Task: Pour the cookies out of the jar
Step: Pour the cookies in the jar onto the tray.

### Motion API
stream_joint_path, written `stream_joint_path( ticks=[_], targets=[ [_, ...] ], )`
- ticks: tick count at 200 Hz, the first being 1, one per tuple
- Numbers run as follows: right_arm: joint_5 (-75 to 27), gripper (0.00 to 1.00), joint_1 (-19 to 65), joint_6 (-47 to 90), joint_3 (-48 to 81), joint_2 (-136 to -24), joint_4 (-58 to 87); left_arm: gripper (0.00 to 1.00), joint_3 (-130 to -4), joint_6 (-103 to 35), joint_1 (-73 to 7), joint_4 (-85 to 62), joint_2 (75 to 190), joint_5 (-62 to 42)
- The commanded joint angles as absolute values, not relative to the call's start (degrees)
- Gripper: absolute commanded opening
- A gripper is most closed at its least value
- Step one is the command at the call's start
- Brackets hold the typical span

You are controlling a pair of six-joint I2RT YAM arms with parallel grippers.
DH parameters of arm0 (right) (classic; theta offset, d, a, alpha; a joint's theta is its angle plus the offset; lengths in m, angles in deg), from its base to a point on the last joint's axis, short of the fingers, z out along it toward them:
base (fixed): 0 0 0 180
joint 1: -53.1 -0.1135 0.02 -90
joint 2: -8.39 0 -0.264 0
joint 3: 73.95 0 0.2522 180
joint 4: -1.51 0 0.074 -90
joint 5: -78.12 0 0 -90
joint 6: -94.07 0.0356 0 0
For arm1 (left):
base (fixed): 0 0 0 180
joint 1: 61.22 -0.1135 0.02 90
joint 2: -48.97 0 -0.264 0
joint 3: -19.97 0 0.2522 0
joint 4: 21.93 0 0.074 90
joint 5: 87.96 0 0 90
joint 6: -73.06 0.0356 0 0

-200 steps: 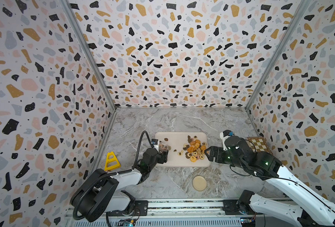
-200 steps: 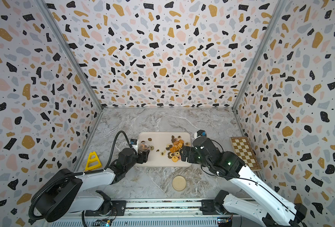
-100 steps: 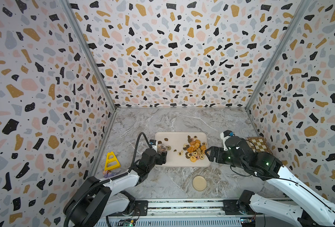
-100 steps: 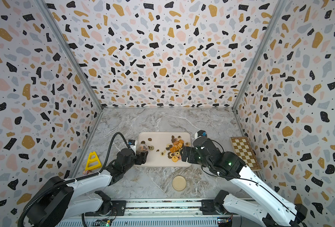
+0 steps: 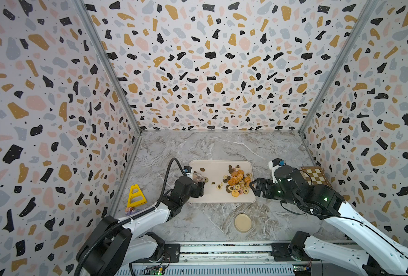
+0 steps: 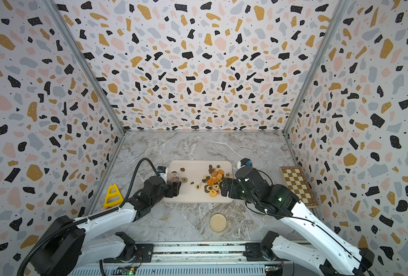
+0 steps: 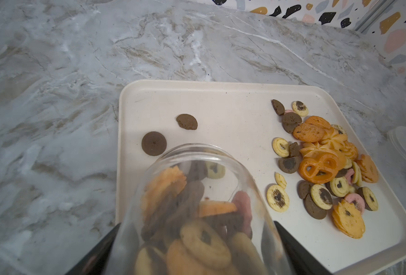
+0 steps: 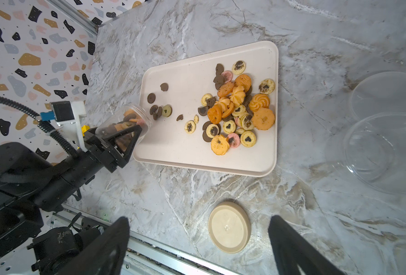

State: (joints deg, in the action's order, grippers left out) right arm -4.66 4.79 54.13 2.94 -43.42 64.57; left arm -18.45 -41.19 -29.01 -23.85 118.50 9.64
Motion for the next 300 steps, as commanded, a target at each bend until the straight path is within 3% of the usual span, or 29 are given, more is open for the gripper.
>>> stream_joint_path(
  ticks=[1, 30, 86, 143, 178, 244, 263, 300],
  targets=[
    [-4.2, 0.93, 5.0, 54.4, 4.6, -43.1, 65.2, 0.0, -19.0, -43.1, -29.0, -28.3, 117.5, 9.9],
    [-4.0, 0.93, 5.0, 54.5, 4.3, -42.2, 65.7, 0.0, -16.6, -46.1, -29.0, -27.3, 114.8, 11.3],
    [-4.1, 0.93, 5.0, 54.9, 4.5, -42.1, 65.6, 0.0, -27.8, -46.3, -29.0, -12.7, 121.1, 10.9],
    [-3.5, 0.93, 5.0, 54.8, 4.5, -41.2, 66.7, 0.0, -29.9, -46.6, -29.0, -12.6, 122.5, 10.0],
    [-3.8, 0.93, 5.0, 54.8, 4.1, -41.3, 65.9, 0.0, -24.9, -49.5, -29.0, -15.1, 119.0, 9.9],
    [-4.0, 0.93, 5.1, 55.0, 5.1, -41.3, 66.4, 0.0, -36.0, -49.4, -29.0, -2.0, 123.3, 8.8],
    [-3.9, 0.93, 5.1, 55.0, 4.7, -41.1, 66.6, 0.0, -31.2, -51.6, -28.2, -7.8, 120.1, 9.8],
    [-4.8, 0.93, 5.1, 54.7, 5.5, -42.4, 66.2, 0.0, -35.1, -49.1, -29.3, -7.7, 127.1, 9.0]
  ],
)
